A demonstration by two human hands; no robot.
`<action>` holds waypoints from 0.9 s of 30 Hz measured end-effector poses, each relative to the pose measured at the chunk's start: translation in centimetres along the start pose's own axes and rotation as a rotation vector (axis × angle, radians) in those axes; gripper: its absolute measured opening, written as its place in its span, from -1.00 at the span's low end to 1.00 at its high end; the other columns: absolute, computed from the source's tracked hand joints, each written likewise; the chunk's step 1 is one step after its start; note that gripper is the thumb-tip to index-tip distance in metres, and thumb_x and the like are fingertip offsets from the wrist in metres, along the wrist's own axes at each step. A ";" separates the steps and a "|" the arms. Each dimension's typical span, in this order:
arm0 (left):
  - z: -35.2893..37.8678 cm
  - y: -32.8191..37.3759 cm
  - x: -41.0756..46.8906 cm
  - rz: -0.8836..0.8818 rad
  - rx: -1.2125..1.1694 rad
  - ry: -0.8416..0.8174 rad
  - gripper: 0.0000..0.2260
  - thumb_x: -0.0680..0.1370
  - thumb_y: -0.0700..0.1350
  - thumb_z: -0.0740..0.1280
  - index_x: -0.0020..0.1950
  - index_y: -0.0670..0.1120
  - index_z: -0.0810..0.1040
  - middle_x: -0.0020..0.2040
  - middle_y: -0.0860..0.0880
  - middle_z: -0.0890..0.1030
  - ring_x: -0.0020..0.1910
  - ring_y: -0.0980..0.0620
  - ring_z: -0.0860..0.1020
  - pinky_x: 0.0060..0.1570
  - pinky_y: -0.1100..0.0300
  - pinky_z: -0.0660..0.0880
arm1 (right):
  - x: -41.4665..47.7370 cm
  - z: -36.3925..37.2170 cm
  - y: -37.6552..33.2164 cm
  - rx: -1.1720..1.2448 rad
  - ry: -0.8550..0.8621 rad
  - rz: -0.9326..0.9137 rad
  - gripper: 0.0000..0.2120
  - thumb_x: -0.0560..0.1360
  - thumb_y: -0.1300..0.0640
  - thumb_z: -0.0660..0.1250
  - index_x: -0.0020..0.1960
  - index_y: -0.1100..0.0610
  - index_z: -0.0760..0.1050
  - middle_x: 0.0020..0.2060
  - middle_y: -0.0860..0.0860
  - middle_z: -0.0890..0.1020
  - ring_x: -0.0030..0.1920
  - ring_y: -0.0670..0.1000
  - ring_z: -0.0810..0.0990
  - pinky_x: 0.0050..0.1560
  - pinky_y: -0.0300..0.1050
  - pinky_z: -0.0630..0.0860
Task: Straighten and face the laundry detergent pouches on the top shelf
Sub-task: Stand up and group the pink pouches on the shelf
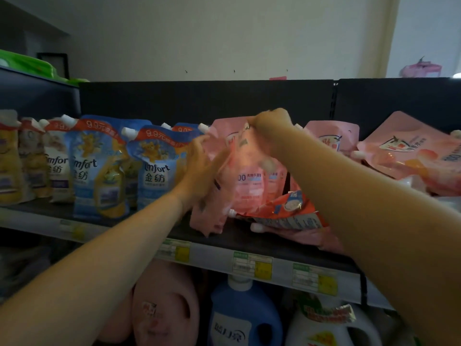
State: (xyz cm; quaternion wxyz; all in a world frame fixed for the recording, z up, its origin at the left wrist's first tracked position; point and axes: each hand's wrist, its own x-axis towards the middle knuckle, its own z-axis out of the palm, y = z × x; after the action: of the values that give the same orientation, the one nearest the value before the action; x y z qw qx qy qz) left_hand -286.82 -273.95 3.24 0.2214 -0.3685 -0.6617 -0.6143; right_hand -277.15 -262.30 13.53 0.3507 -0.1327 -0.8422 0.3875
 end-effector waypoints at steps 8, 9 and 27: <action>-2.0 -2.2 -4.8 0.009 -0.166 -0.028 -0.32 0.28 0.37 0.39 0.24 0.08 0.27 0.17 0.02 0.45 0.15 0.10 0.50 0.13 0.14 0.50 | 1.1 6.0 0.0 0.803 -0.121 0.293 -0.66 0.58 0.21 0.17 0.31 0.30 0.38 0.20 0.25 0.53 0.18 0.23 0.55 0.09 0.02 0.55; -2.1 -2.1 -5.3 0.049 -0.097 -0.053 -0.38 0.30 0.29 0.42 0.24 0.13 0.28 0.16 0.07 0.46 0.13 0.15 0.50 0.11 0.19 0.50 | 1.0 6.4 0.5 0.817 -0.142 0.344 -0.70 0.59 0.15 0.17 0.25 0.29 0.39 0.12 0.23 0.57 0.12 0.21 0.58 0.12 0.07 0.55; -2.1 -2.6 -5.6 0.675 0.718 0.227 -0.67 0.41 -0.28 0.36 0.10 -0.10 0.32 0.01 -0.04 0.32 -0.02 -0.06 0.35 -0.01 0.08 0.35 | -1.1 1.7 10.6 -1.082 -0.760 -0.029 -0.28 0.32 -0.39 0.35 0.32 0.03 0.44 0.20 0.01 0.52 0.12 0.07 0.52 0.15 0.02 0.49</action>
State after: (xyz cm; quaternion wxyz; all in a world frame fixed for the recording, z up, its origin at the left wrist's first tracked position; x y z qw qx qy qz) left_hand -285.64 -277.10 -2.30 0.5909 -0.3935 -0.6470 -0.2782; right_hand -278.02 -256.72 4.30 -0.0820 -0.1329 -0.9849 -0.0749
